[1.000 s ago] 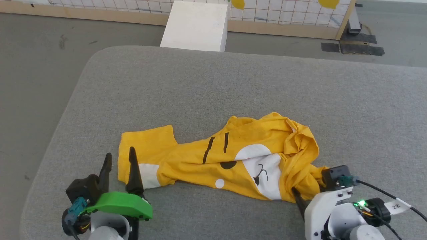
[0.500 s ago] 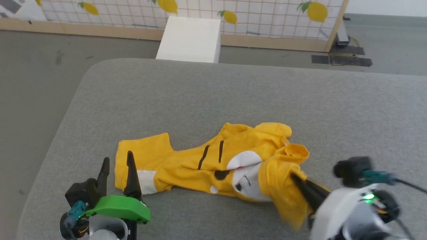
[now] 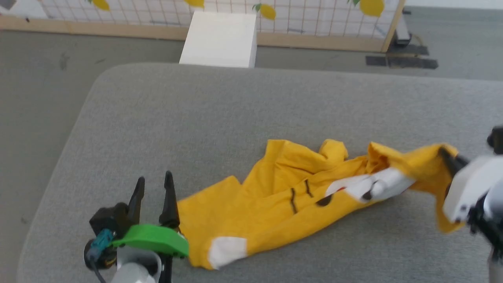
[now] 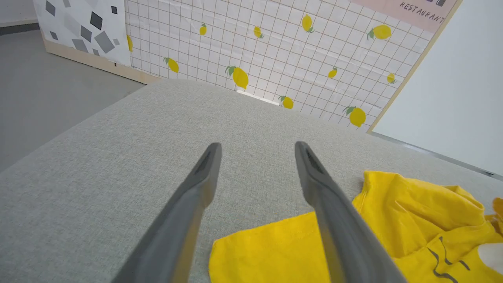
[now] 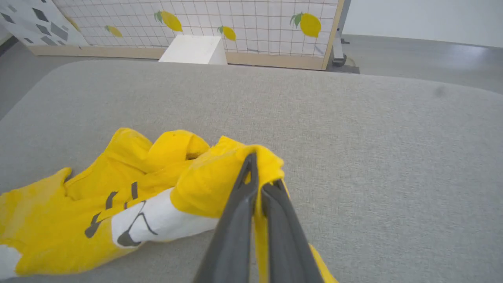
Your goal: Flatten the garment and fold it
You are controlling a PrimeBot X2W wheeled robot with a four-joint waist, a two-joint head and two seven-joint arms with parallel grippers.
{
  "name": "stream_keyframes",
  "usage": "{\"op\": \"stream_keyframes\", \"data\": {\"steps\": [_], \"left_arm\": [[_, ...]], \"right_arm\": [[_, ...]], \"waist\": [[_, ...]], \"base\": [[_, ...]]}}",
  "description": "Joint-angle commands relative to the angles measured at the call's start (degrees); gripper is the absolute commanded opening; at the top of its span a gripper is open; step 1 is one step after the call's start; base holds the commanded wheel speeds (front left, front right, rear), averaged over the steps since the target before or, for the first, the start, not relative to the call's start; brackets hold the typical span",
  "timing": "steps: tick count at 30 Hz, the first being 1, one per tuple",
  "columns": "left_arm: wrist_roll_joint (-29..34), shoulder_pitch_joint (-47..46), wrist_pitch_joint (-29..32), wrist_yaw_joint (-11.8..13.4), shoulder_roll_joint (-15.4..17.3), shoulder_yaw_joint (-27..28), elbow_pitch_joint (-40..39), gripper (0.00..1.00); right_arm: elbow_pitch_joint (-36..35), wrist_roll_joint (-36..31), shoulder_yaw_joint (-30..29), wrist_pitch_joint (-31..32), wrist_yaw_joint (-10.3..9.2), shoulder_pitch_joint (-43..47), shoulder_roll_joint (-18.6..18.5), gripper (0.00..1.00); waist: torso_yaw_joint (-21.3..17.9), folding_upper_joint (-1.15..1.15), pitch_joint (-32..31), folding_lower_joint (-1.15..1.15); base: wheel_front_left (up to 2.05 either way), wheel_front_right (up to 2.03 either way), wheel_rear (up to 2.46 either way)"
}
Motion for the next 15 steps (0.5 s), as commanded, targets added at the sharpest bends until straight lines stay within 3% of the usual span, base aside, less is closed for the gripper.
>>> {"op": "stream_keyframes", "data": {"steps": [1,7,8,9,15], "left_arm": [[0.99,-1.80,-0.26,-0.41,-0.13,-0.03,0.01,1.00],[0.94,-4.20,-0.26,-0.92,-0.57,-0.31,0.25,1.00],[0.97,-4.43,-0.26,-1.03,-0.62,-0.35,0.33,1.00],[0.97,-4.72,-0.26,-1.16,-0.68,-0.33,0.44,1.00],[0.92,-4.89,-0.26,-1.18,-0.90,0.41,0.77,1.00]], "right_arm": [[3.75,-1.18,-0.20,-1.38,-0.08,-3.60,-1.16,0.00],[20.39,-8.76,-0.66,-9.98,-0.08,-16.18,-5.03,0.00],[22.25,-10.01,-0.85,-11.76,-0.08,-17.64,-5.11,0.41],[24.72,-11.16,-0.90,-13.31,-0.08,-19.00,-5.01,1.00],[29.93,-16.10,-4.21,-20.45,-0.08,-20.88,-2.20,1.00]], "waist": [[2.44,0.00,3.10,0.00],[5.20,0.00,7.69,0.00],[5.54,0.00,8.28,0.00],[5.87,0.00,8.69,0.00],[5.82,0.00,8.68,0.00]], "base": [[0.00,0.00,0.00],[0.00,0.00,0.00],[0.00,0.00,0.00],[0.00,0.00,0.00],[0.00,0.00,0.00]]}}
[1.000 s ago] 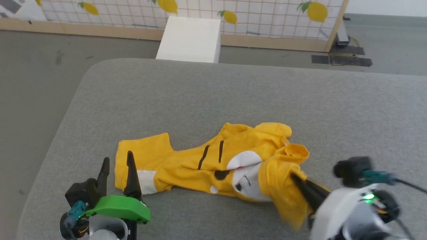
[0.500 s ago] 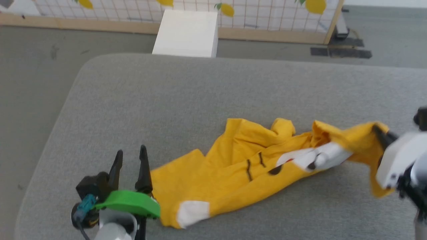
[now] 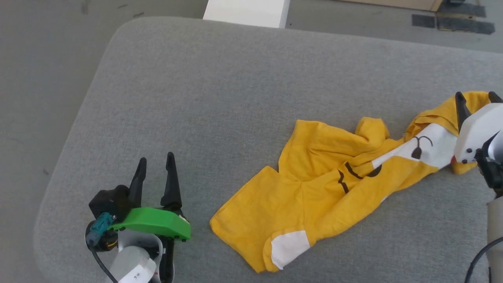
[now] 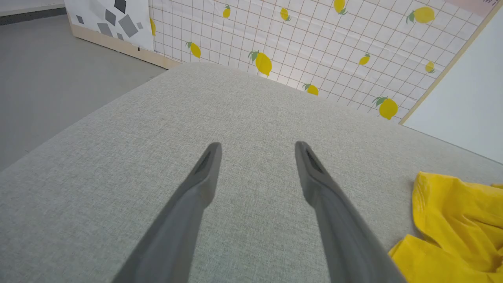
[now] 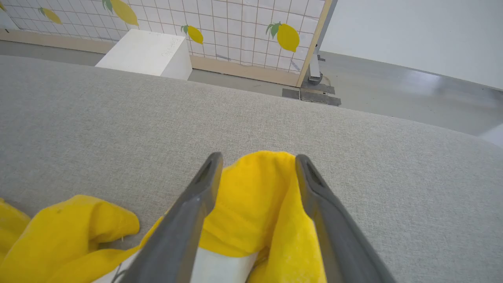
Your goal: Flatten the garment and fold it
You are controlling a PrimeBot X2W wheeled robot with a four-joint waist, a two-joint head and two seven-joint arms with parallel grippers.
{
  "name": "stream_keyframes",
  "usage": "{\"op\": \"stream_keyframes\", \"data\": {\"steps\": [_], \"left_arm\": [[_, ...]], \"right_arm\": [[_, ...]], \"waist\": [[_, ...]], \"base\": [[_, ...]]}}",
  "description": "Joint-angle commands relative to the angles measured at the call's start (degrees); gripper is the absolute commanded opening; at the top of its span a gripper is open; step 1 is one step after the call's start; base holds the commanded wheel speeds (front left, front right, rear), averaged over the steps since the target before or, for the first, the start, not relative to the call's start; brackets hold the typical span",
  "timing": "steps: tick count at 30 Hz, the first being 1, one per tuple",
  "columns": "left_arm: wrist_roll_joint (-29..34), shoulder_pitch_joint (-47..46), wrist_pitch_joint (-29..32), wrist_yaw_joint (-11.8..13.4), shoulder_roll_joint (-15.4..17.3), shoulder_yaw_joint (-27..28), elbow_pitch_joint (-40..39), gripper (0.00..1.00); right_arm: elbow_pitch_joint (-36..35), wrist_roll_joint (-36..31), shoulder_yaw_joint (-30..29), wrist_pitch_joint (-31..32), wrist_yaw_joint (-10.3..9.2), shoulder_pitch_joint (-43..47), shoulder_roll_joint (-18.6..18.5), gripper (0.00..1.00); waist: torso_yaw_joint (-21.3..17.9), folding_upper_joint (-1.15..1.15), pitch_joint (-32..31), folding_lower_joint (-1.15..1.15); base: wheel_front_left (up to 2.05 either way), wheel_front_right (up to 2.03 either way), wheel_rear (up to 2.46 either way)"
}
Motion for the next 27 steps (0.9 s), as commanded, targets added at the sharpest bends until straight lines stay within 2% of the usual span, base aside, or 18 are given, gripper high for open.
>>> {"op": "stream_keyframes", "data": {"steps": [1,9,12,19,20,24,27], "left_arm": [[0.81,-0.43,-0.26,-0.03,-0.28,0.33,0.14,1.00],[1.78,0.84,-0.26,-0.32,-0.36,1.33,0.13,1.00],[2.23,1.47,-0.26,-0.52,-0.37,1.35,0.21,1.00],[2.77,2.87,-0.26,-0.66,-0.38,1.65,0.48,1.00],[2.89,3.19,-0.26,-0.76,-0.39,1.67,0.57,1.00],[3.13,3.53,-0.11,-1.36,-0.39,0.58,1.68,1.00],[3.48,3.56,3.50,-2.64,-0.23,-1.85,3.92,1.00]], "right_arm": [[-0.20,-1.37,-0.92,-1.58,-0.08,0.72,0.71,1.00],[-9.30,-3.55,-5.29,-11.07,-0.08,13.17,7.35,1.00],[-12.28,0.74,-3.22,-15.27,-0.08,19.34,8.39,1.00],[-15.38,8.88,9.54,-21.49,-0.08,29.49,8.58,1.00],[-15.39,9.90,13.36,-21.69,-0.08,30.78,8.58,1.00],[-14.55,11.08,17.71,-21.27,-0.08,30.54,8.59,1.00],[-14.27,11.43,19.14,-21.18,-0.08,30.15,8.59,1.00]], "waist": [[0.07,0.00,-0.11,-0.01],[-3.66,0.00,-4.65,-0.01],[-5.01,0.00,-6.01,-0.01],[-6.97,0.00,-8.52,-0.01],[-7.18,0.00,-9.02,-0.01],[-6.86,0.00,-9.36,-0.01],[-6.42,0.00,-9.43,-0.01]], "base": [[0.00,0.00,0.00],[0.00,0.00,0.00],[0.00,0.00,0.00],[0.00,0.00,0.00],[0.00,0.00,0.00],[0.00,0.00,0.00],[0.00,0.00,0.00]]}}
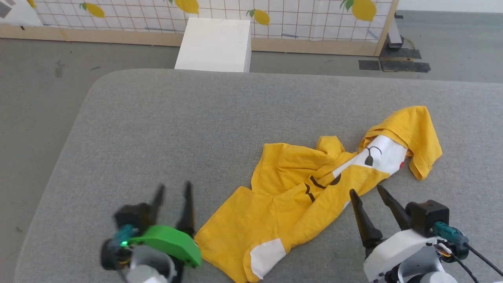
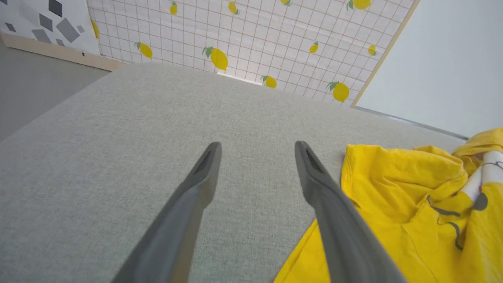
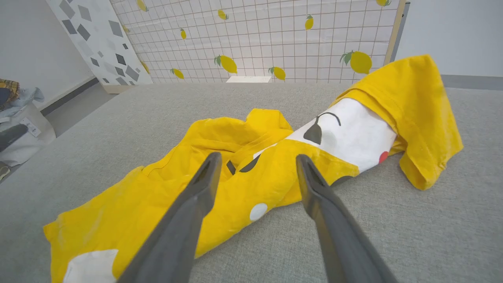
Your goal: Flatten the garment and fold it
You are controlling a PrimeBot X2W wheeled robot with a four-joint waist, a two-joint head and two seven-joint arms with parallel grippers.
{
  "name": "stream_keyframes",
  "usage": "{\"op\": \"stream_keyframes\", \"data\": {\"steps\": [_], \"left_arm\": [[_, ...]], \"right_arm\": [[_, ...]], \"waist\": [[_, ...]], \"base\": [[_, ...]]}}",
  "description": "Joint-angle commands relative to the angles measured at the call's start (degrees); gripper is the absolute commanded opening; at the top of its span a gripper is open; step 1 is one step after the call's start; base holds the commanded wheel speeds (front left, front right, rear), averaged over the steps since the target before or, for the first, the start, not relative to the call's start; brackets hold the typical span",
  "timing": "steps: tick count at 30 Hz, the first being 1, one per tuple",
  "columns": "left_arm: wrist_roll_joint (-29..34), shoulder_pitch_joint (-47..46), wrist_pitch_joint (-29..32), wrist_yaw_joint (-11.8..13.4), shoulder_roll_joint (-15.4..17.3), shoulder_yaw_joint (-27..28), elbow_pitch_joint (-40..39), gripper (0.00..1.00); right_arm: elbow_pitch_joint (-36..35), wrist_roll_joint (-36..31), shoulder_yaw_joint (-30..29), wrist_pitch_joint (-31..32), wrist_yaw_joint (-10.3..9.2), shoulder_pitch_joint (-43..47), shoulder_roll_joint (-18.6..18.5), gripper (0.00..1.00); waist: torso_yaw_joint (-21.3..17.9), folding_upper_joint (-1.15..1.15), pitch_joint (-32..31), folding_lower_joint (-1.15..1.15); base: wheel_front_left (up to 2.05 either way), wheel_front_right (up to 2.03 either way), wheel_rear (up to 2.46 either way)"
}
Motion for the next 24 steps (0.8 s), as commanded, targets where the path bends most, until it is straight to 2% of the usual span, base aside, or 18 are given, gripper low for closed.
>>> {"op": "stream_keyframes", "data": {"steps": [1,7,15,16,17,19,24], "left_arm": [[0.87,0.55,2.31,-0.74,0.19,-1.24,1.10,1.00],[0.55,0.25,18.59,-1.62,0.90,-5.61,5.27,1.00],[0.22,2.03,36.57,2.15,2.25,-7.19,5.66,1.00],[-0.39,2.48,38.89,1.96,2.25,-7.46,5.56,0.36],[-1.36,2.85,40.29,1.23,2.12,-7.69,5.09,0.00],[-3.22,2.95,40.16,0.21,1.71,-7.47,2.47,0.00],[-3.28,0.52,33.70,-2.25,0.92,-9.85,-5.08,0.00]], "right_arm": [[0.07,0.16,0.25,0.14,-0.08,-0.56,-0.05,1.00],[-0.68,-0.37,-0.05,0.40,-0.08,-0.64,-0.04,1.00],[-2.14,0.02,-1.75,0.74,-0.08,0.09,-0.04,1.00],[-2.28,0.28,-1.97,0.78,-0.08,0.21,-0.04,1.00],[-2.39,0.38,-2.18,0.79,-0.08,0.27,-0.04,1.00],[-2.82,0.82,-3.10,0.60,-0.08,0.46,-0.04,1.00],[-4.46,0.73,-6.79,0.42,-0.08,0.87,-0.04,1.00]], "waist": [[0.26,0.00,0.04,0.00],[0.10,0.00,0.27,0.00],[-1.28,0.00,0.23,0.00],[-1.54,0.00,0.07,0.00],[-1.83,0.00,-0.11,0.00],[-2.27,0.00,-0.44,0.00],[-3.63,0.00,-1.36,0.00]], "base": [[0.00,0.00,0.00],[0.00,0.00,0.00],[0.00,0.00,0.00],[0.00,0.00,0.00],[0.00,0.00,0.00],[0.00,0.00,0.00],[0.00,0.00,0.00]]}}
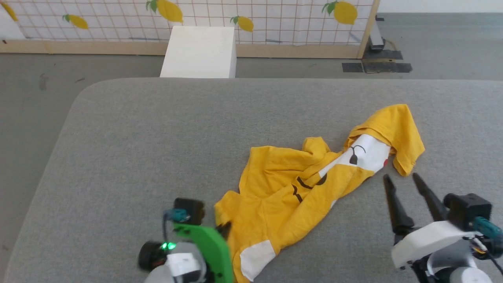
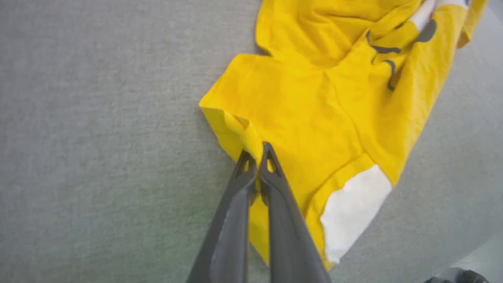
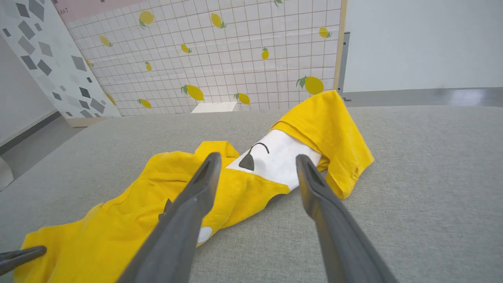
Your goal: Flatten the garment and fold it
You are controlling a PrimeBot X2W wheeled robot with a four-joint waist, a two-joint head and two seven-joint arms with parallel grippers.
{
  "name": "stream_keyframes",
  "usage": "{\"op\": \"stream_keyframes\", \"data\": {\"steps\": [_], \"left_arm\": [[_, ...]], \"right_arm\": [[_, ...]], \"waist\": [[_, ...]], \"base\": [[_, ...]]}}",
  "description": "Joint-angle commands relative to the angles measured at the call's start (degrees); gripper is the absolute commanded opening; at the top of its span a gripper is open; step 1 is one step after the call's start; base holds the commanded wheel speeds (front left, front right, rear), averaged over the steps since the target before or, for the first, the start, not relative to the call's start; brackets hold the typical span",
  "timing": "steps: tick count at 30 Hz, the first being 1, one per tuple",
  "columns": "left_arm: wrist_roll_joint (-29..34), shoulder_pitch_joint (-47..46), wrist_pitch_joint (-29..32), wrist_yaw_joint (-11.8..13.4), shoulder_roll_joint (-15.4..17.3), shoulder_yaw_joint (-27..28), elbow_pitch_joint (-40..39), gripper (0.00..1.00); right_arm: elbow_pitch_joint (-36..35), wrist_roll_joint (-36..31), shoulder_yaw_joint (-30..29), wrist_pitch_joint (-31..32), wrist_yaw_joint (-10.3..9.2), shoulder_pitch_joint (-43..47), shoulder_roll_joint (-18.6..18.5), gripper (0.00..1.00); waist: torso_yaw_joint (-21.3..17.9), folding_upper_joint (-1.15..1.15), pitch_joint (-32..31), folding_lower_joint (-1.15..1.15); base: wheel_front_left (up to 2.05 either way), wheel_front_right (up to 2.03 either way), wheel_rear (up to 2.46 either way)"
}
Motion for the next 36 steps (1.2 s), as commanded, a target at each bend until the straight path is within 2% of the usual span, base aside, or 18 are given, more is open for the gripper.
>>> {"op": "stream_keyframes", "data": {"steps": [1,3,7,11,14,15,16,17,20,24,27,32,36], "left_arm": [[0.53,-1.30,-1.19,-1.03,-0.46,-1.60,-1.58,0.00],[0.17,-2.88,-2.63,-2.55,-0.84,-5.94,-4.46,0.00],[-1.94,-5.01,-3.46,-3.77,-1.26,-16.57,-7.04,0.00],[-6.34,-6.86,-2.52,-4.00,-1.37,-28.48,-5.30,0.00],[-9.34,-8.27,-2.11,-4.02,-1.06,-34.05,-2.11,0.00],[-10.33,-8.49,-2.27,-4.02,-0.86,-34.82,-0.63,0.17],[-10.99,-8.76,-2.29,-4.02,-0.63,-35.52,0.39,0.83],[-11.80,-9.07,-2.56,-4.03,-0.43,-35.81,1.39,1.00],[-13.30,-9.64,-4.91,-4.00,-0.02,-33.92,2.53,1.00],[-13.91,-9.88,-10.89,-2.26,1.64,-28.72,1.31,1.00],[-12.64,-9.48,-18.70,1.12,3.78,-23.14,-0.71,1.00],[-10.90,-7.12,-31.92,7.89,6.46,-13.72,-2.10,1.00],[-9.54,-4.65,-36.56,11.40,8.45,-7.62,-2.52,1.00]], "right_arm": [[-0.74,0.00,-0.87,-0.11,-0.08,0.72,-0.03,1.00],[-1.93,-0.27,-3.13,0.03,-0.08,0.81,-0.03,1.00],[-3.90,-0.57,-6.48,0.73,-0.08,1.03,-0.03,1.00],[-5.55,-0.45,-8.38,1.83,-0.08,1.65,-0.03,1.00],[-5.55,-0.44,-8.54,2.22,-0.08,1.83,-0.03,1.00],[-5.57,-0.15,-8.20,2.46,-0.08,1.98,-0.03,1.00],[-5.54,0.07,-7.82,2.74,-0.08,2.16,-0.03,1.00],[-5.22,0.46,-7.30,3.20,-0.08,2.36,-0.03,1.00],[-4.50,0.92,-4.94,6.02,-0.08,3.40,-0.03,1.00],[-3.88,1.37,-0.10,10.32,-0.08,4.56,-0.03,1.00],[-2.78,1.07,3.19,13.90,-0.08,5.51,-0.03,1.00],[0.85,1.30,4.47,23.09,-0.08,7.68,-0.03,1.00],[2.38,0.78,6.40,28.71,-0.08,8.24,-0.03,1.00]], "waist": [[-1.01,0.00,-0.62,0.00],[-1.94,0.00,-0.93,0.00],[-3.87,0.00,-1.08,0.00],[-5.59,0.00,-0.75,0.00],[-6.50,0.00,-0.44,0.00],[-6.75,0.00,-0.35,0.00],[-6.87,0.00,-0.28,0.00],[-6.93,0.00,-0.16,0.00],[-6.57,0.00,0.17,0.00],[-5.38,0.00,0.67,0.00],[-4.09,0.00,1.00,0.00],[-1.79,0.00,1.75,0.00],[-0.40,0.00,2.46,0.00]], "base": [[0.00,0.00,0.00],[0.00,0.00,0.00],[0.00,0.00,0.00],[0.00,0.00,0.00],[0.00,0.00,0.00],[0.00,0.00,0.00],[0.00,0.00,0.00],[0.00,0.00,0.00],[0.00,0.00,0.00],[0.00,0.00,0.00],[0.00,0.00,0.00],[0.00,0.00,0.00],[0.00,0.00,0.00]]}}
